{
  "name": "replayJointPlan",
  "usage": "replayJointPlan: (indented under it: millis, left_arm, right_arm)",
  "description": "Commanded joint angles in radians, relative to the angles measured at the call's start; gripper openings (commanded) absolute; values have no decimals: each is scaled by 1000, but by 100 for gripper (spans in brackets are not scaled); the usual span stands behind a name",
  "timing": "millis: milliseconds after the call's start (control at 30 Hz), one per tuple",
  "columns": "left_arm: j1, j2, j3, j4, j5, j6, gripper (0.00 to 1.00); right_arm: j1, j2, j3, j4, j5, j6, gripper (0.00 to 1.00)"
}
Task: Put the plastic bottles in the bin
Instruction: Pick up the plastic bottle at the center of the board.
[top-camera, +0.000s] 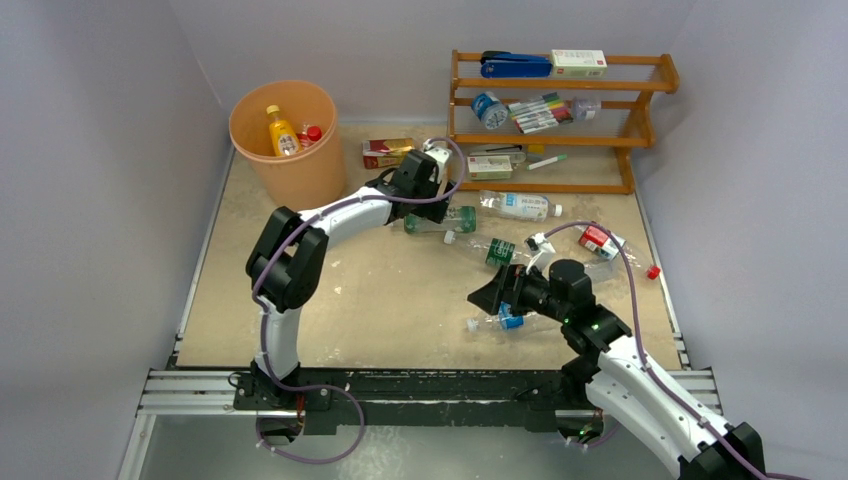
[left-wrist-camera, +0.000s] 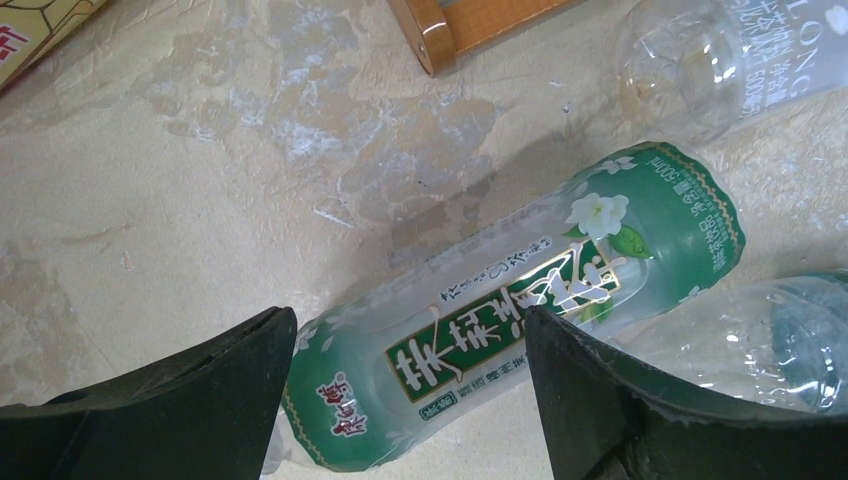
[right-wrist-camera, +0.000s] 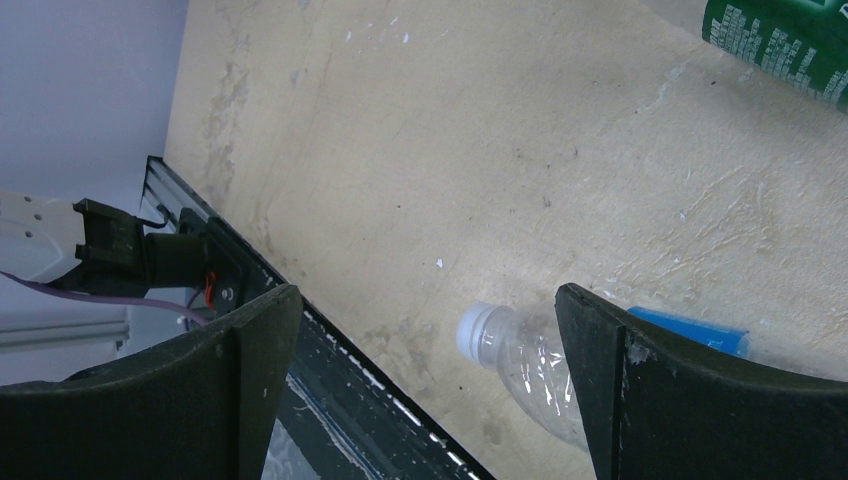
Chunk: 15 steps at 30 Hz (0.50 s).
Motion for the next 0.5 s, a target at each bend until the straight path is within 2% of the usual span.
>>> replayJointPlan:
  millis: [0,467]
  left_arm:
    - [-9,4,-44,21,12,8,83]
    - [-9,-108,-183,13,38,-56,83]
  right_arm:
    - [-2,-8,-11,38,-20,6,100]
    - [-3,-45,-35,37,-20,14,100]
